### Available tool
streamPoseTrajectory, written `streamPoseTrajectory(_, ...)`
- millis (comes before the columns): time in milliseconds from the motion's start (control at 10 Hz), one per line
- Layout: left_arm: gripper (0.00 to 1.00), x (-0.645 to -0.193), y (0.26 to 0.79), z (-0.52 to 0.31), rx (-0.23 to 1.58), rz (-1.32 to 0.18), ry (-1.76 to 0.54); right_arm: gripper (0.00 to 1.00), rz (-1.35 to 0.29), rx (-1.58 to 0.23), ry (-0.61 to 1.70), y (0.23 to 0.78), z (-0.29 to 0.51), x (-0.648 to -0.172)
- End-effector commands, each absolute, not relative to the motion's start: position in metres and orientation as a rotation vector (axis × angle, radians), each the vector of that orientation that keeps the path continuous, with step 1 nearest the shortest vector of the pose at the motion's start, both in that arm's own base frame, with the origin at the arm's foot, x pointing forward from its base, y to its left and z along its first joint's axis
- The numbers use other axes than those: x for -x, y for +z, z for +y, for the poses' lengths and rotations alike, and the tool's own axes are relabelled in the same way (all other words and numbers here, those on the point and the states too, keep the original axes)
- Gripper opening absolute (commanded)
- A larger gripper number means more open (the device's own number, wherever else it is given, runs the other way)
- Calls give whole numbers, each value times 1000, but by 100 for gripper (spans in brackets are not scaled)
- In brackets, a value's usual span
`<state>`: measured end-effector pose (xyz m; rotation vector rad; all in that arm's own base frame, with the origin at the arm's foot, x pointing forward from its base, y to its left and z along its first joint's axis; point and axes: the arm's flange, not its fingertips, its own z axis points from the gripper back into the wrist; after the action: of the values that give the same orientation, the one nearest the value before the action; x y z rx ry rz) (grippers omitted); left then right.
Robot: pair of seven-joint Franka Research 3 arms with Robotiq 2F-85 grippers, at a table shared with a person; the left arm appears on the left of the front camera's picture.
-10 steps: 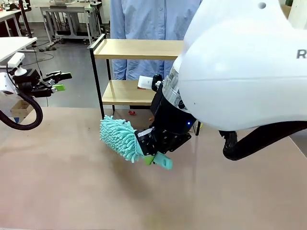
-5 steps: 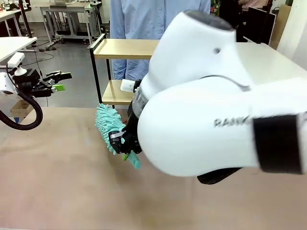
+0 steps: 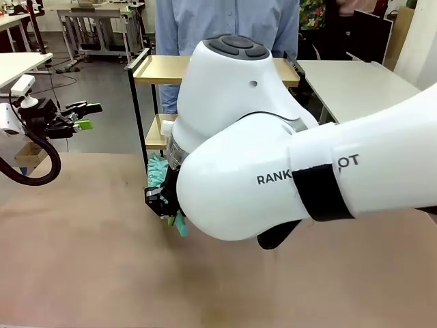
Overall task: Clean the shelf.
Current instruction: Clean the specific section of the Shelf indicated by the human with the Duster.
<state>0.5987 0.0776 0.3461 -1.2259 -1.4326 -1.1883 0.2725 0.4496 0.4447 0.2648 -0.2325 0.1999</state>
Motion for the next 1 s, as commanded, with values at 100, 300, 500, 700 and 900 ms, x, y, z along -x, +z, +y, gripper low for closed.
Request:
streamPoseTrajectory(100,100,-597,349,78,1224,-1432,-1196,13,-330,-245,117,423,478,-297)
streamPoseTrajectory(300,100,-597,349,78,1224,-1432,-1196,13,-419,-209,89,405,486,-312)
streamPoseTrajectory(500,100,-597,349,78,1224,-1432,-1196,13,-495,-204,71,391,497,-330)
streamPoseTrajectory(700,100,-597,349,78,1224,-1432,-1196,13,-485,-236,58,386,508,-348)
streamPoseTrajectory(900,100,-597,349,78,1224,-1432,-1196,13,-459,-258,37,382,519,-365)
